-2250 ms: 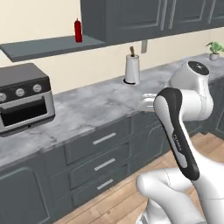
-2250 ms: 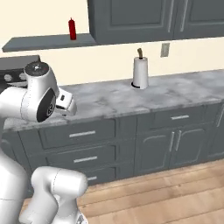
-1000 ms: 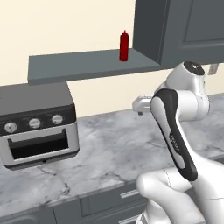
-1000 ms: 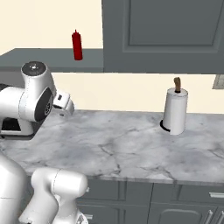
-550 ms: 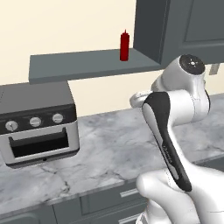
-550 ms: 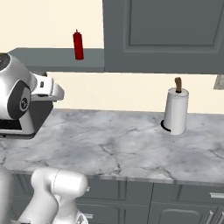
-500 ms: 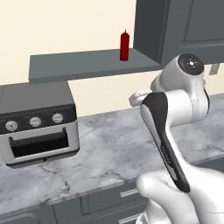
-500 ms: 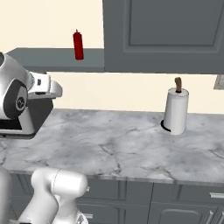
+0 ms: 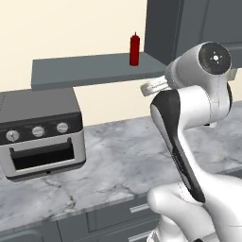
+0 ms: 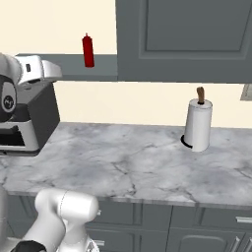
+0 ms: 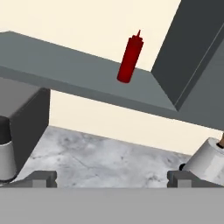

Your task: Move the shaker and ketchup from the cabinet to the dining counter.

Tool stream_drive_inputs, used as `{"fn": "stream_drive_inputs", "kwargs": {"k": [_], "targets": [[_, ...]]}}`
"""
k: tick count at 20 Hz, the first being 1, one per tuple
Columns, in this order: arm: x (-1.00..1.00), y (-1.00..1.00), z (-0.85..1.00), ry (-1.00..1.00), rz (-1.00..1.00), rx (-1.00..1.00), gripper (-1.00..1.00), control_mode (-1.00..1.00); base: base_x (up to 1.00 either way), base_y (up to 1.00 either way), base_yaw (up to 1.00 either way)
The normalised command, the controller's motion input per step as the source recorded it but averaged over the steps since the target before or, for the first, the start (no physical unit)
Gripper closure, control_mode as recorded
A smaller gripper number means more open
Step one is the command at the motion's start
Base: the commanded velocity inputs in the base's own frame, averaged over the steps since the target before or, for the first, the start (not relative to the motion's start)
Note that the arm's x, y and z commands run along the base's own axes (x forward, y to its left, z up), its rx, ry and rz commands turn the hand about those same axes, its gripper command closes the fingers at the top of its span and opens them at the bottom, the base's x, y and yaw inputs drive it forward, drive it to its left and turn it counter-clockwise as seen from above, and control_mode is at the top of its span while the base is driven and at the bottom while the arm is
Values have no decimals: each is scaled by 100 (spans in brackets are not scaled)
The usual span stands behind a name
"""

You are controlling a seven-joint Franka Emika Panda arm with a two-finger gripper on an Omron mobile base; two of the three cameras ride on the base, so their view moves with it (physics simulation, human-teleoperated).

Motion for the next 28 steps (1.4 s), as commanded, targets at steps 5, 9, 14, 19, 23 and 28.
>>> {"fn": "stream_drive_inputs", "kwargs": {"k": [5,9,14,19,23,28], "targets": [[4,0,65,-9,6,1,-100,-100,0,0,0],[43,0,27,-10,0,0,-100,-100,0,0,0],[70,0,15,-1,-8,0,-100,-100,0,0,0],[72,0,8,0,-10,0,-100,-100,0,0,0],[68,0,6,0,-5,3,-100,-100,0,0,0],[59,0,6,0,-1,6,-100,-100,0,0,0]]}}
